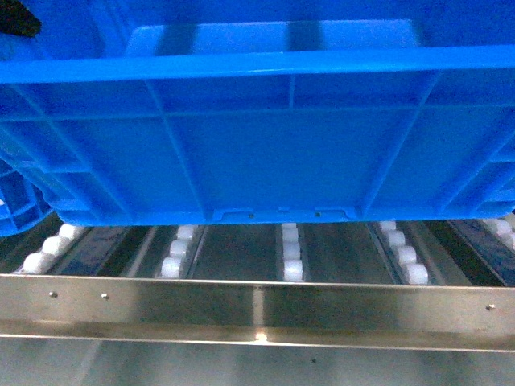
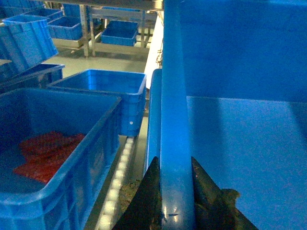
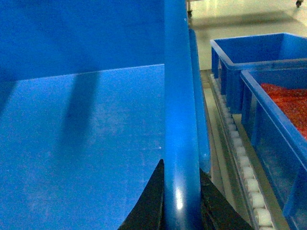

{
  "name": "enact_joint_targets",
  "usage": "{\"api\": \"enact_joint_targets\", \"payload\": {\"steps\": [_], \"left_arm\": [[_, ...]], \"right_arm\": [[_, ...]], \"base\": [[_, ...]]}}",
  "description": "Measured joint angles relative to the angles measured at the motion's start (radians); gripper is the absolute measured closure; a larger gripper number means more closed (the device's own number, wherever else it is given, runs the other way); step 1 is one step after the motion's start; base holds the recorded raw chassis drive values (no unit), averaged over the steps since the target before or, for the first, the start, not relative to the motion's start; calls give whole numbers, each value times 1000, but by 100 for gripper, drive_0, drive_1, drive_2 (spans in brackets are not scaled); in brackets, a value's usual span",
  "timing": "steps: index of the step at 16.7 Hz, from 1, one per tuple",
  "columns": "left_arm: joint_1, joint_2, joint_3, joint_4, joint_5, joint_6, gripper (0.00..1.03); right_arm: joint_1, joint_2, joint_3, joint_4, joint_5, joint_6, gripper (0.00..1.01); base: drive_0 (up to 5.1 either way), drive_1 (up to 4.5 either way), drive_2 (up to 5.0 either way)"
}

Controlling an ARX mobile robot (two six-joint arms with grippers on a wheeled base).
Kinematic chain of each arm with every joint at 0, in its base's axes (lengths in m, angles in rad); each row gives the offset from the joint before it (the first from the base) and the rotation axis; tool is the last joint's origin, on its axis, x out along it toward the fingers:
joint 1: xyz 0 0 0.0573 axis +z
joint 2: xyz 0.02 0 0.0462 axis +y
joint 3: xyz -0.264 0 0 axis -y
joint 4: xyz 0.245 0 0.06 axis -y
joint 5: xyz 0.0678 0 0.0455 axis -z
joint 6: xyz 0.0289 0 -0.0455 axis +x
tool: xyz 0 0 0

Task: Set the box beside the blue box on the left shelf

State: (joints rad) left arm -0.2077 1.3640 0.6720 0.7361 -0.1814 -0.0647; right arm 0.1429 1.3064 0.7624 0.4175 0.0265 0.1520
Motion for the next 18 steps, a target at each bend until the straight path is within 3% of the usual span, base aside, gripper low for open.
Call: {"api": "enact_joint_targets", "payload": {"steps": [5, 18], "left_arm": [[0, 0, 0, -3, 0, 0, 93], [0, 2, 0, 1, 0, 0, 93]], "right_arm": [[0, 0, 0, 0, 0, 0, 93], [0, 2, 0, 0, 0, 0, 93]], "base": [[0, 430, -430], [0, 0, 0]]}}
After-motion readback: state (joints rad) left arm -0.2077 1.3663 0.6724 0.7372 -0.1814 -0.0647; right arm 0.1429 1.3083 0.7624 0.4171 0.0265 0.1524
